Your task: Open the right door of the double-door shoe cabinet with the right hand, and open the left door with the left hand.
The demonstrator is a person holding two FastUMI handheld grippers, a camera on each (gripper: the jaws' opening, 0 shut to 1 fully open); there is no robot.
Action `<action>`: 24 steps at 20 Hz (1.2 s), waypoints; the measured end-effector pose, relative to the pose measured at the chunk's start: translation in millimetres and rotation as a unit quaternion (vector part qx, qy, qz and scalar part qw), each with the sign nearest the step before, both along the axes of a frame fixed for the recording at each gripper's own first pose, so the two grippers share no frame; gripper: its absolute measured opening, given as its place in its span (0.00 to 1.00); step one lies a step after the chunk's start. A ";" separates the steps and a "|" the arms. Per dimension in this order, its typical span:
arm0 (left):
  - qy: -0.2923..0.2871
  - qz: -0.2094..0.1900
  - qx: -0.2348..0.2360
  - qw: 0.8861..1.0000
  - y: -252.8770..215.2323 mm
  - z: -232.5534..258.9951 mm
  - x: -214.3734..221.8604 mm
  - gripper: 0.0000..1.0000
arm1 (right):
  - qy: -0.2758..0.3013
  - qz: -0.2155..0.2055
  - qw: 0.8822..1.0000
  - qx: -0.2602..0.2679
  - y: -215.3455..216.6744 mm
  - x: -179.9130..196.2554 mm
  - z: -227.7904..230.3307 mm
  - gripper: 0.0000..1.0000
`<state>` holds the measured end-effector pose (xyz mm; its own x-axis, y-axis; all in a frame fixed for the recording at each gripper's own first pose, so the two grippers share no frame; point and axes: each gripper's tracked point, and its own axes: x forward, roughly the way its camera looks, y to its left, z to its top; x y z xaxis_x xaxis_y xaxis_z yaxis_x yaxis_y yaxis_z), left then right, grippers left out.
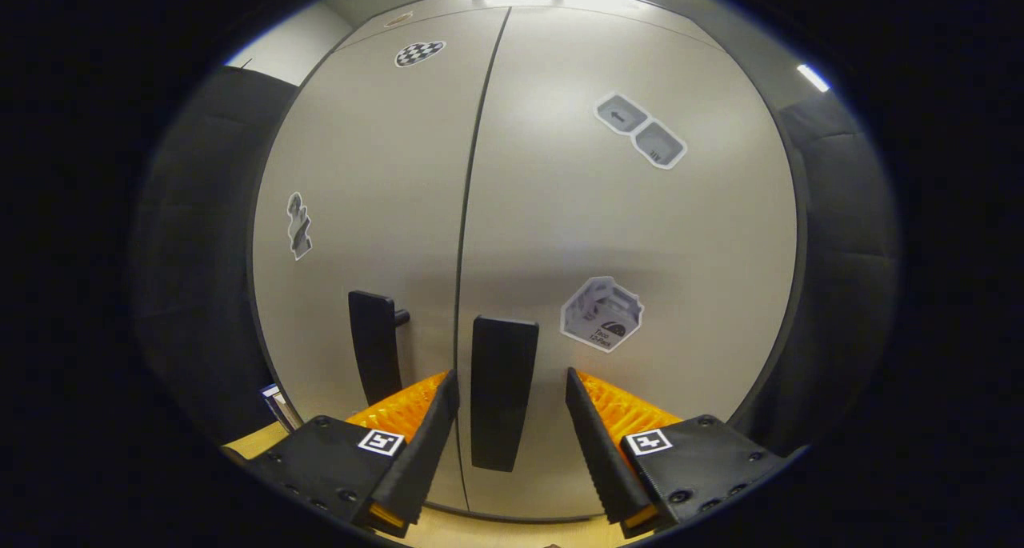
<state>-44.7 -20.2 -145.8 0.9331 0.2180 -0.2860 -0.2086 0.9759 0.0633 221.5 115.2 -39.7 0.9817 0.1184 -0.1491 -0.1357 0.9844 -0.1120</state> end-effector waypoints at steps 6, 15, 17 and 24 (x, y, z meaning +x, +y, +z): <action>-0.005 0.006 -0.024 1.000 13.0 -10.2 -4.5 0.95 | 0.005 -0.013 1.000 0.011 2.3 0.2 -2.9 0.36; 0.018 0.000 -0.042 0.999 38.4 -25.9 -16.1 0.95 | -0.001 0.023 0.998 0.057 3.1 -1.1 -2.2 0.04; 0.018 -0.012 -0.044 0.999 34.2 -24.8 -18.8 0.95 | 0.002 0.020 0.998 0.053 3.4 -0.9 -3.7 0.04; 0.018 -0.042 -0.024 0.999 22.8 -20.4 -34.2 0.95 | 0.005 0.026 0.998 0.057 0.8 -22.6 -3.8 0.04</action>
